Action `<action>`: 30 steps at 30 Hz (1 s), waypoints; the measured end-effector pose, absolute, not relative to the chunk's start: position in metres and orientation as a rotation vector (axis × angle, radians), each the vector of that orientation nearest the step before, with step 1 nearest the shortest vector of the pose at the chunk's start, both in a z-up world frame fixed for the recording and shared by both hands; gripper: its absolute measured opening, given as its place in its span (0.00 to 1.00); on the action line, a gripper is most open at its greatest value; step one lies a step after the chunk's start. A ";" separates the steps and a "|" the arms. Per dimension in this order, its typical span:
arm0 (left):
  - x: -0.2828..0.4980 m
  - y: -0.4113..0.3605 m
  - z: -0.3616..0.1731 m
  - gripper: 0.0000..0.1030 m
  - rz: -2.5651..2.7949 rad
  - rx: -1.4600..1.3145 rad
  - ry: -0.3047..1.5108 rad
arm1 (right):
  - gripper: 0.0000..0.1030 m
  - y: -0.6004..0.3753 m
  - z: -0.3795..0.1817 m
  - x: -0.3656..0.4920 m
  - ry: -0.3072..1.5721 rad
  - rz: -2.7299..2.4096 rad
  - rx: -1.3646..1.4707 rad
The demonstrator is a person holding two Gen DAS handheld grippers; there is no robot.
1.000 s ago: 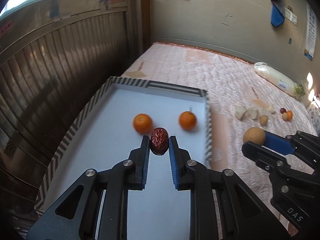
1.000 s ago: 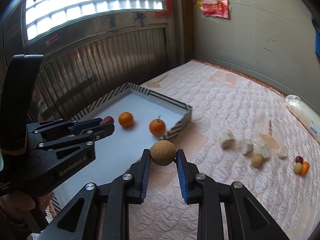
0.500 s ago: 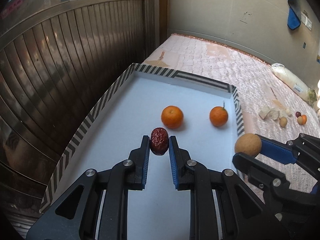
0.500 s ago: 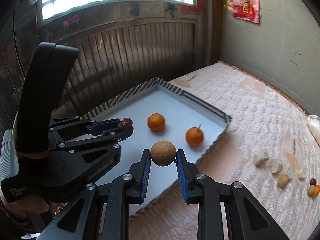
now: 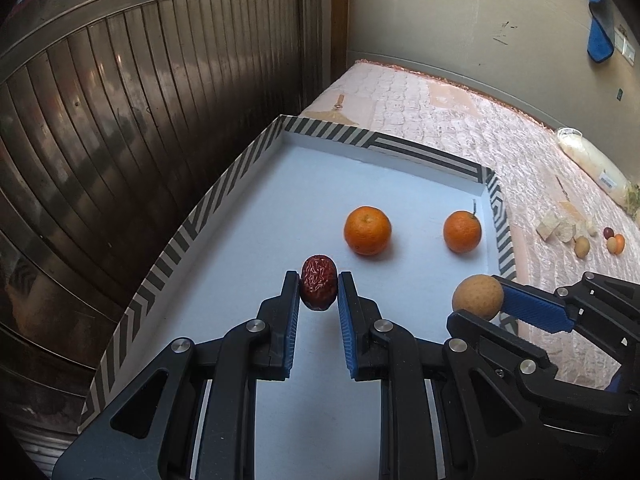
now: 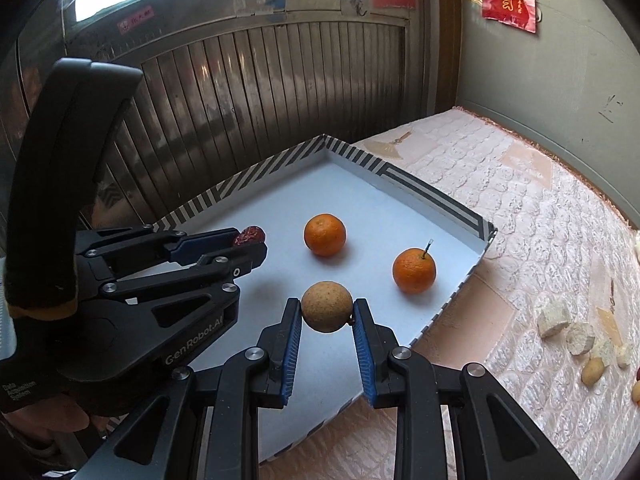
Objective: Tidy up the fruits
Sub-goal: 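Carry the date and brown fruit into the white tray and release both, then withdraw both open tools from the tray back toward the bed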
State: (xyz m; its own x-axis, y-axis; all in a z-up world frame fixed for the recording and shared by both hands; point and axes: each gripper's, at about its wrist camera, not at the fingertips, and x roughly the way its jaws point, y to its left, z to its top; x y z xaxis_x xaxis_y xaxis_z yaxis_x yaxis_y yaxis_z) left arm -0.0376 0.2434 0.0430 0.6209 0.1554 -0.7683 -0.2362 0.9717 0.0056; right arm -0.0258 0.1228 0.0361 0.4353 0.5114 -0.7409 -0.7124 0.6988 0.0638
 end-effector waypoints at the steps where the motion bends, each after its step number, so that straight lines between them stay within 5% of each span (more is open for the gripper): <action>1: -0.038 0.244 0.042 0.18 0.231 -0.098 0.876 | 0.24 0.125 0.034 -0.024 0.822 0.776 -0.277; 13: -0.036 0.257 0.036 0.19 0.269 -0.157 0.916 | 0.25 0.141 0.011 -0.017 0.895 0.834 -0.281; 16: -0.035 0.260 0.035 0.34 0.265 -0.177 0.929 | 0.28 0.137 0.011 -0.016 0.889 0.848 -0.254; 18: -0.037 0.260 0.037 0.56 0.259 -0.192 0.917 | 0.35 0.134 0.014 -0.018 0.884 0.842 -0.248; 30: -0.043 0.215 0.064 0.57 0.180 -0.152 0.844 | 0.44 0.073 0.040 -0.031 0.805 0.731 -0.185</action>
